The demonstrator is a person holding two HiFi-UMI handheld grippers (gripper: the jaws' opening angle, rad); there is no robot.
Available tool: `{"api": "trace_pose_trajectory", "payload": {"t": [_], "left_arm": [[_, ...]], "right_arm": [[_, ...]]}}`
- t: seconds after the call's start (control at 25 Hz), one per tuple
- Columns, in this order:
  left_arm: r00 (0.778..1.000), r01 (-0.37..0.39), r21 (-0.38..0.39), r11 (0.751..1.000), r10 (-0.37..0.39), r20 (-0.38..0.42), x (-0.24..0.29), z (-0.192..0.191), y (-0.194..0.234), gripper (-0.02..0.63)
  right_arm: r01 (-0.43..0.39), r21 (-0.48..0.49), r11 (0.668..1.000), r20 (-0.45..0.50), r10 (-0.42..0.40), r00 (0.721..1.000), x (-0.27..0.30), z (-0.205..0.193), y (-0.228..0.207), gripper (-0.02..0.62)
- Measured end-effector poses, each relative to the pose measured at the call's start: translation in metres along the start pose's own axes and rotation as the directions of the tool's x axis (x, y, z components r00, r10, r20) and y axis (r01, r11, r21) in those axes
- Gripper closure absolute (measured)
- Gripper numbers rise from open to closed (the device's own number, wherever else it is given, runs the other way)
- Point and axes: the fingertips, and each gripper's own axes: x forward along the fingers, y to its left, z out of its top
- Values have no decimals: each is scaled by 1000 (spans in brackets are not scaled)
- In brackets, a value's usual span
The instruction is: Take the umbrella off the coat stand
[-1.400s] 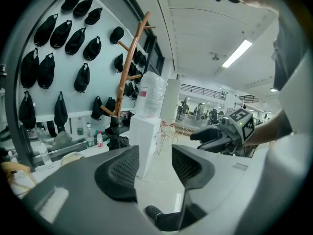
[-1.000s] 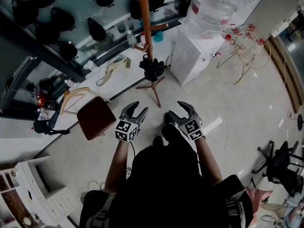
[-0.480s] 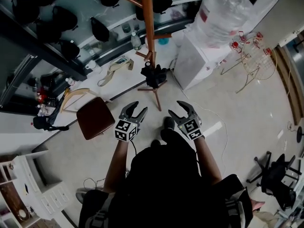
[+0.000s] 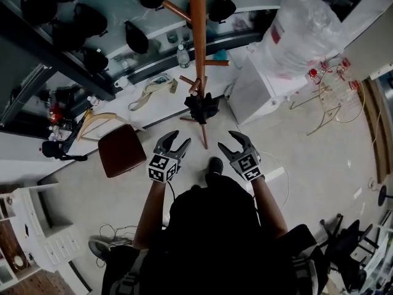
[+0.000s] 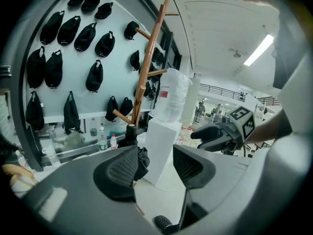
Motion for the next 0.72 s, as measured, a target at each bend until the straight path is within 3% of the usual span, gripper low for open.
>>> {"api": "trace_pose_trajectory", "payload": {"t": [0.44, 0.72], "left_arm": [[988, -149, -63, 987, 151, 31, 22, 16, 26, 374], [985, -167, -66, 984, 169, 30, 38, 23, 32, 370]], "right_arm": [[-123, -89, 988, -7, 123, 992, 30, 11, -56, 354], [-158, -113, 981, -4, 159, 987, 48, 19, -74, 354]]}}
